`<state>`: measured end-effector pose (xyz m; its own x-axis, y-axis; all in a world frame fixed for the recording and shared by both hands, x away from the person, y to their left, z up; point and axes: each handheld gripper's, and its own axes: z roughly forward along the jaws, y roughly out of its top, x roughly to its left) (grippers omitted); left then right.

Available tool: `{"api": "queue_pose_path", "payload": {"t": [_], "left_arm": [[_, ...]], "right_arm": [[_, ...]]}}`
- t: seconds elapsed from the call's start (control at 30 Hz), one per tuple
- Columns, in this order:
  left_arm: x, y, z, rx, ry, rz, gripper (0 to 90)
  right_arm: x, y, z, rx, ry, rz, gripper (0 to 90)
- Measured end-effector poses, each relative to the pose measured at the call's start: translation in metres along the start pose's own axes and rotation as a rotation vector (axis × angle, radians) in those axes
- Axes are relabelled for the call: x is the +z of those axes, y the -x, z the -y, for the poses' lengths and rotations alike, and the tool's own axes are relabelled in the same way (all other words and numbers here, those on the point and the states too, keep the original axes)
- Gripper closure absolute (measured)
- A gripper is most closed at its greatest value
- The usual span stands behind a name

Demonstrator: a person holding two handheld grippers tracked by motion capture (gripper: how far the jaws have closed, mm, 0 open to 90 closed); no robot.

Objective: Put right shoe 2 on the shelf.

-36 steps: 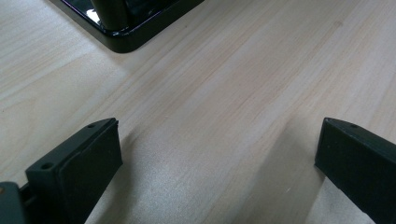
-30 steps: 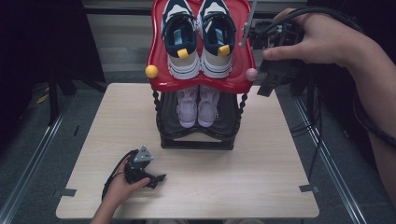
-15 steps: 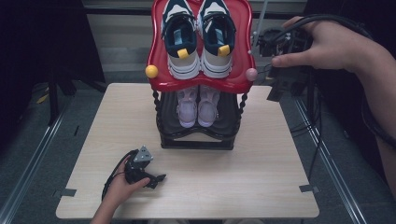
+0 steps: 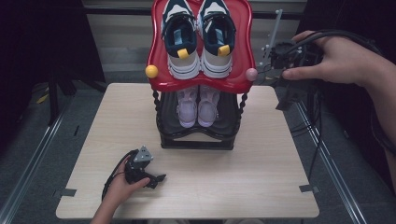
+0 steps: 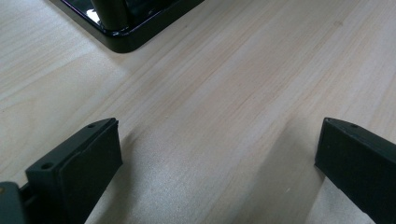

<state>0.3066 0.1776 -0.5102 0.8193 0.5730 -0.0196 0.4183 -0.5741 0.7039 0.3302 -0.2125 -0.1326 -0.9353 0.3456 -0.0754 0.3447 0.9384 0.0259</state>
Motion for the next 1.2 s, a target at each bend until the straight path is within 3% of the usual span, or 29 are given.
{"api": "queue_pose_path", "payload": {"t": [0.87, 1.2], "left_arm": [[0.000, 0.000, 0.000, 0.003, -0.009, 0.004, 0.0], [0.000, 0.000, 0.000, 0.000, -0.001, 0.005, 0.0]], "right_arm": [[0.066, -0.007, 0.030, 0.017, 0.023, -0.016, 22.6], [0.079, -0.012, 0.037, 0.006, 0.045, -0.014, 22.6]]}}
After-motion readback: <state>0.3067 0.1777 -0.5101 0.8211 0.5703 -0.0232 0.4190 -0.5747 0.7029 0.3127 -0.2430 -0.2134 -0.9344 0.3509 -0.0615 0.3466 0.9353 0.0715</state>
